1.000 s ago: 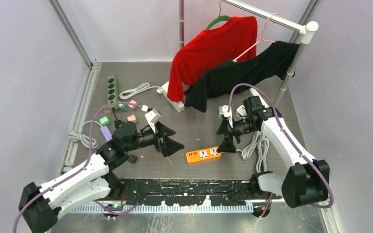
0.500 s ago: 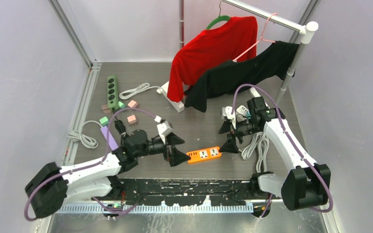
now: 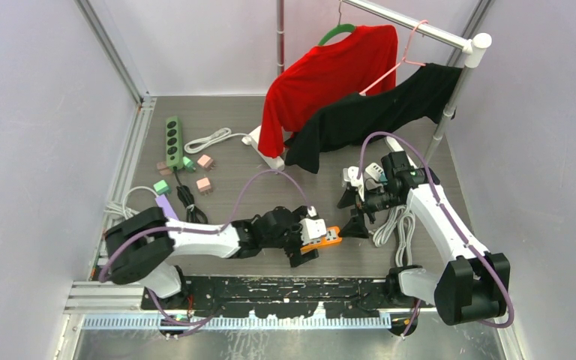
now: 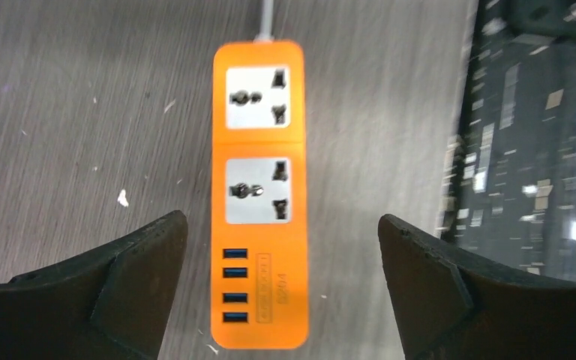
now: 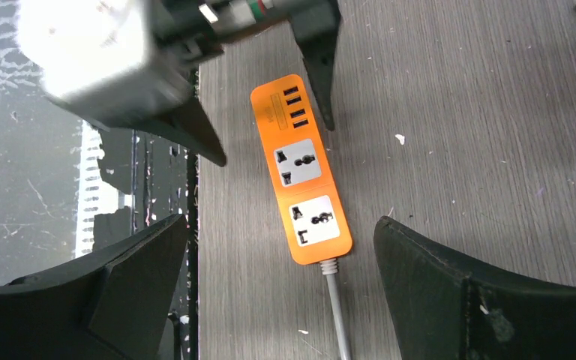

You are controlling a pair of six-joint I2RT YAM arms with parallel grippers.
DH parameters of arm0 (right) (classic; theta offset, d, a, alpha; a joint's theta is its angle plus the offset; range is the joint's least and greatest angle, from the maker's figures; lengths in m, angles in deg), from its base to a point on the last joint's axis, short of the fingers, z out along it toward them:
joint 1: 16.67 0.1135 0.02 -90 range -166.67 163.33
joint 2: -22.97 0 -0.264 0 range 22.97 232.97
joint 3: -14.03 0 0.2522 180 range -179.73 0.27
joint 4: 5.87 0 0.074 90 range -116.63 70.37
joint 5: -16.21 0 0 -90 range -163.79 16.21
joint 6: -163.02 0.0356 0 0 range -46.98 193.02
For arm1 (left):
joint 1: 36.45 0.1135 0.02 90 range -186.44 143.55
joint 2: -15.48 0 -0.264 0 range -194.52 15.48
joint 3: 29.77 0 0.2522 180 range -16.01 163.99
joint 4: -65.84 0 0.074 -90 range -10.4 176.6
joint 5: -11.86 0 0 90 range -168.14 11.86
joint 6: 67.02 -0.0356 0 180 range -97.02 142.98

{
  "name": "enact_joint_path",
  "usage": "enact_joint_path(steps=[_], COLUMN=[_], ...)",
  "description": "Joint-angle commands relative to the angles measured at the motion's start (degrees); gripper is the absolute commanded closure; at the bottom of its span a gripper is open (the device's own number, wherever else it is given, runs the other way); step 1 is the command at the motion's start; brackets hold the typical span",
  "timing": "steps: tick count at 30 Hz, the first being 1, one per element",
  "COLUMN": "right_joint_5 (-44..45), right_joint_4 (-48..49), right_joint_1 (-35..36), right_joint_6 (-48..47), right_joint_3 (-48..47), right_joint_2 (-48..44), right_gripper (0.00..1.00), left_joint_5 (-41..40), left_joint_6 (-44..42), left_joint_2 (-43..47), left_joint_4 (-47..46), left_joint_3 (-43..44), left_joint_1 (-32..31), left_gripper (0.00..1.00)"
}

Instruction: Pull the plug off the socket

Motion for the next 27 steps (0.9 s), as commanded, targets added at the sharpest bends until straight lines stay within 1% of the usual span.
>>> enact_joint_path(steps=[1, 4, 8, 12, 15, 16, 18, 19, 20, 22, 27], right_joint_5=[-2.00, -2.05, -2.04, -2.02, -2.09, -2.15, -2.16, -2.11, -2.11, -2.28, -2.60], right_joint_4=[-0.31, -0.48, -0.69, -0.96, -1.10, -1.14, -1.22, -1.23, -1.28, -1.44, -1.82], right_joint_1=[-0.26, -0.25, -0.26, -0.24, -0.19, -0.25, -0.19, -0.19, -0.23, -0.22, -0.19], right_joint_6=[-1.78, -1.97, -2.29, -2.62, -2.82, -2.83, -2.85, -2.92, -2.93, -2.93, -3.00], right_joint_3=[0.27, 0.27, 0.28, 0.27, 0.26, 0.22, 0.18, 0.18, 0.12, -0.05, -0.39], right_joint_2=[-1.30, -1.31, -1.49, -1.64, -1.66, -1.73, -1.69, -1.74, -1.79, -1.87, -2.16], right_gripper=[0.00, 0.01, 0.01, 0.00, 0.00, 0.01, 0.00, 0.01, 0.00, 0.00, 0.01], left_joint_5=[-5.39, -4.18, -1.76, 1.23, 1.82, 1.94, 2.02, 1.81, 1.22, -1.30, -11.23], left_joint_6=[-6.23, -5.70, -4.35, -2.61, -1.65, -1.39, -1.06, -0.77, -0.63, -0.55, 0.52], left_joint_2=[-6.71, -10.40, -12.90, -13.84, -14.09, -14.05, -13.33, -12.54, -11.44, -7.89, 3.63], left_joint_4=[4.55, 7.40, 9.07, 9.09, 9.15, 9.20, 9.56, 9.60, 9.49, 8.79, 5.70], left_joint_3=[5.69, 9.39, 11.74, 11.49, 11.19, 10.94, 10.45, 9.96, 9.16, 6.70, -2.02], left_joint_1=[-0.05, 0.27, 0.99, 2.19, 2.92, 3.10, 3.53, 3.79, 4.06, 4.54, 5.67], left_gripper=[0.06, 0.12, 0.26, 0.43, 0.50, 0.56, 0.82, 0.94, 0.99, 1.00, 1.00])
